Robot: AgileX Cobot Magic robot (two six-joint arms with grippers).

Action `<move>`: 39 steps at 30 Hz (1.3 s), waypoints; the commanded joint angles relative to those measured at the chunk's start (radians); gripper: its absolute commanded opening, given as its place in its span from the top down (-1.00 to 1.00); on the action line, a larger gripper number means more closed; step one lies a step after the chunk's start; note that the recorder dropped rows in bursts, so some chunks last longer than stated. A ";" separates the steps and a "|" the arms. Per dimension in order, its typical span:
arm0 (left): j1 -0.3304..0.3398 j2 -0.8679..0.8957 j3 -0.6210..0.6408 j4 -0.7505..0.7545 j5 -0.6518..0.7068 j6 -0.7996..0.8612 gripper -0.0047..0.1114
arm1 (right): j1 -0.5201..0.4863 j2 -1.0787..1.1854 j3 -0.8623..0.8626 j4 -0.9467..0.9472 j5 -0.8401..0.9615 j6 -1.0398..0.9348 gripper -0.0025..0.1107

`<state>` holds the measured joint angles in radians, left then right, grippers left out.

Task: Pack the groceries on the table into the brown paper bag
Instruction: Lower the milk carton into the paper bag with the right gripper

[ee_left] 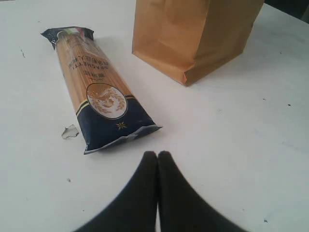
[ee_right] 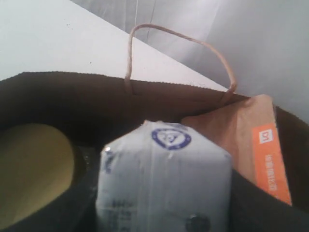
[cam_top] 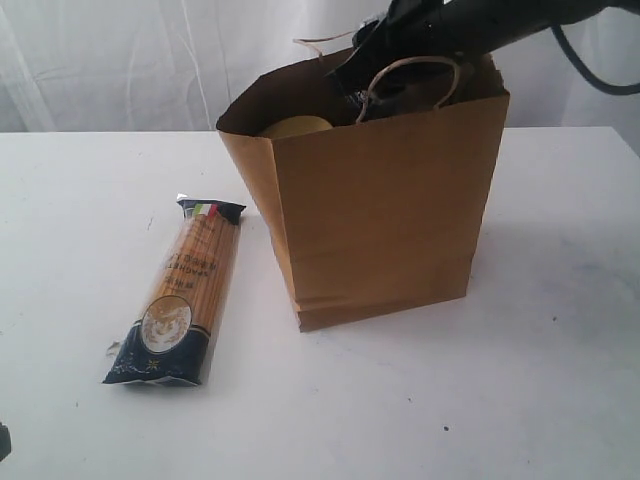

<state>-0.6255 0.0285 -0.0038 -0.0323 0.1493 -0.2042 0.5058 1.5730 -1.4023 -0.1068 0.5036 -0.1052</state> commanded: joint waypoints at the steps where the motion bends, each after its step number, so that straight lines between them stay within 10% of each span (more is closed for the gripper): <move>1: -0.004 -0.006 0.004 0.000 0.001 -0.002 0.92 | -0.006 0.008 -0.005 0.037 -0.034 -0.003 0.96; 29: -0.004 -0.006 0.004 0.000 0.001 -0.002 0.92 | -0.006 0.074 -0.005 0.260 0.048 -0.153 0.94; 39: -0.004 -0.006 0.004 0.000 0.001 -0.002 0.92 | -0.008 0.034 -0.005 0.240 0.058 -0.153 0.19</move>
<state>-0.6255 0.0285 -0.0038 -0.0323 0.1493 -0.2042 0.5058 1.6286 -1.4043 0.1357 0.5380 -0.2528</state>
